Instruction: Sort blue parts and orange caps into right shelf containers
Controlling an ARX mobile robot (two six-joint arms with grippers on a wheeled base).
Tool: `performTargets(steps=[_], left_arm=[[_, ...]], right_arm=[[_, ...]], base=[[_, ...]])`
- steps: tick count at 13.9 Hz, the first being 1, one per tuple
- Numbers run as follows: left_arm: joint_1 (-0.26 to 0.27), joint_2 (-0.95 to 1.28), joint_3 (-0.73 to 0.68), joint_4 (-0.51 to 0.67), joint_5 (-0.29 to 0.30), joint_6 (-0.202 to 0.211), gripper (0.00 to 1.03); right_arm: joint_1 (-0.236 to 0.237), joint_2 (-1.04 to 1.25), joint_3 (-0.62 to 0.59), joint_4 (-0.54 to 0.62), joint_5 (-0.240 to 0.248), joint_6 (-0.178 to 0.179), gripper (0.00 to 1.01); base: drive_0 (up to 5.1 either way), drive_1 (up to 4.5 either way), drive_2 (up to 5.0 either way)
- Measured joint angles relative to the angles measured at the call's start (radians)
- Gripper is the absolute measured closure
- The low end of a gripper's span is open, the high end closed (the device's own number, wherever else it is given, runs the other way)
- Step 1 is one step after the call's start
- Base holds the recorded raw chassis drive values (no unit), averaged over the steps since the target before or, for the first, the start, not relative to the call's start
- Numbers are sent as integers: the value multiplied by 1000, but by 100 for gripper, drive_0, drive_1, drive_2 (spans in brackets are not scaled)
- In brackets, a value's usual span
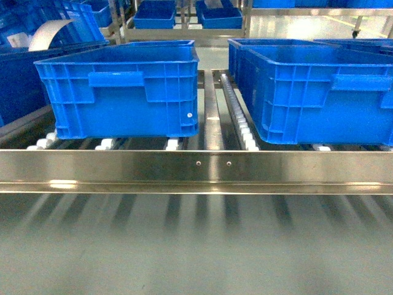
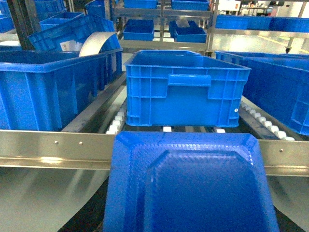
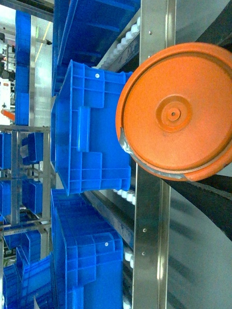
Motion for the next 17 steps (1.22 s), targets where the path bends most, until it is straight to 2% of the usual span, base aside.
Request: performTargets(steps=[12,17], left_arm=[[0,0,0,0,0,0,62],[0,0,0,1,0,0,62]], right_arm=[[0,0,0,0,0,0,58],[0,0,0,0,0,0,58]], base=[[-2,412,-416],[1,55,-54]])
